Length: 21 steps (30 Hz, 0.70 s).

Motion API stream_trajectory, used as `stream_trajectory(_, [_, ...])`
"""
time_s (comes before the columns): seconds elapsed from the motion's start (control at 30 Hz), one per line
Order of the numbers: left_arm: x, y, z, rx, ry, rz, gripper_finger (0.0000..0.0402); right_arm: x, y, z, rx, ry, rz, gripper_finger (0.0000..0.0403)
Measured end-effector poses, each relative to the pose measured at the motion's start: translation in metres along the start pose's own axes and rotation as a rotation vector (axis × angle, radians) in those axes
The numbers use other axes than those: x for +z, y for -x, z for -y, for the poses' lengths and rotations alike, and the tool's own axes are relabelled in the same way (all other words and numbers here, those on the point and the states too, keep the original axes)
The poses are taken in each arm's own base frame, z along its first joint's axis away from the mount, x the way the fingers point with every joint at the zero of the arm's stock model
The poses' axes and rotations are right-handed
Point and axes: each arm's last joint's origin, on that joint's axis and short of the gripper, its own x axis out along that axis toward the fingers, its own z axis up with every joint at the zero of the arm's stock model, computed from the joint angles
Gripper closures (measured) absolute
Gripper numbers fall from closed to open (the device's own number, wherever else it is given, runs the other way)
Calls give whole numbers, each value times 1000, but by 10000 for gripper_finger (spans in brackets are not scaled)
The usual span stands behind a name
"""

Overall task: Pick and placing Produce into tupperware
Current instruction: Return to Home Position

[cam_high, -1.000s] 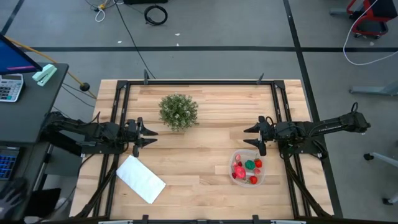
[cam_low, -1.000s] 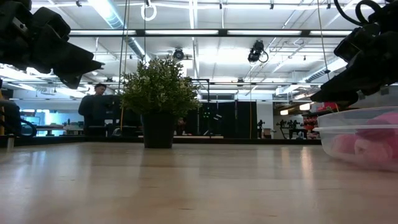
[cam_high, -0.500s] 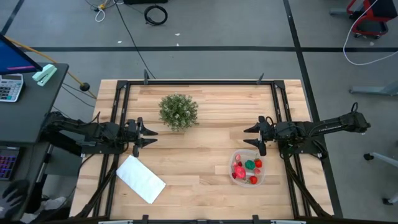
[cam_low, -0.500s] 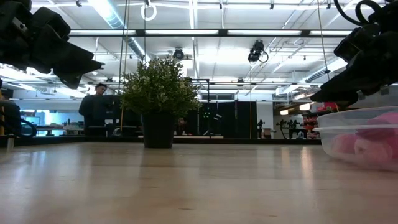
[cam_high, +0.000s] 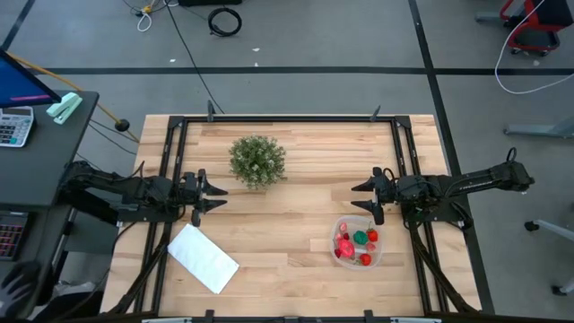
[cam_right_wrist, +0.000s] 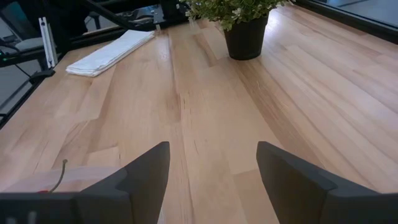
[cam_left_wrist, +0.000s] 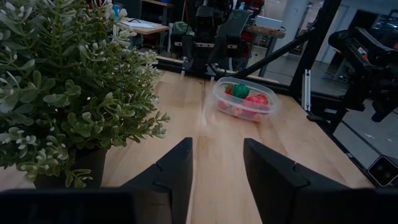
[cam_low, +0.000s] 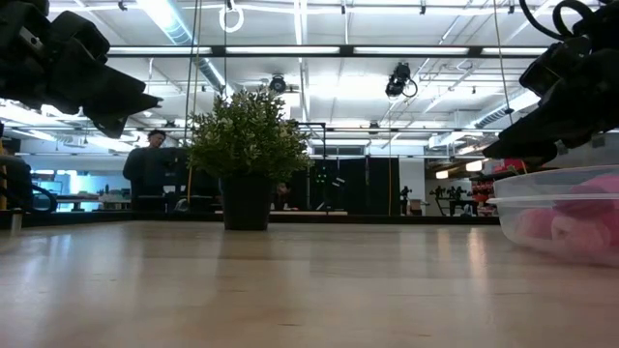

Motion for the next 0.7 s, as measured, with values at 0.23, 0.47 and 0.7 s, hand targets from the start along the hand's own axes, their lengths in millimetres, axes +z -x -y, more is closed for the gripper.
stream_trajectory(0.23, [0, 0, 0, 0, 0, 0, 250, 0, 0, 0, 0, 0, 0, 153])
stream_trajectory(0.47, [0, 0, 0, 0, 0, 1, 260, 0, 0, 0, 0, 0, 0, 153])
stream_trajectory(0.7, [0, 0, 0, 0, 0, 1, 258, 0, 0, 0, 0, 0, 0, 153])
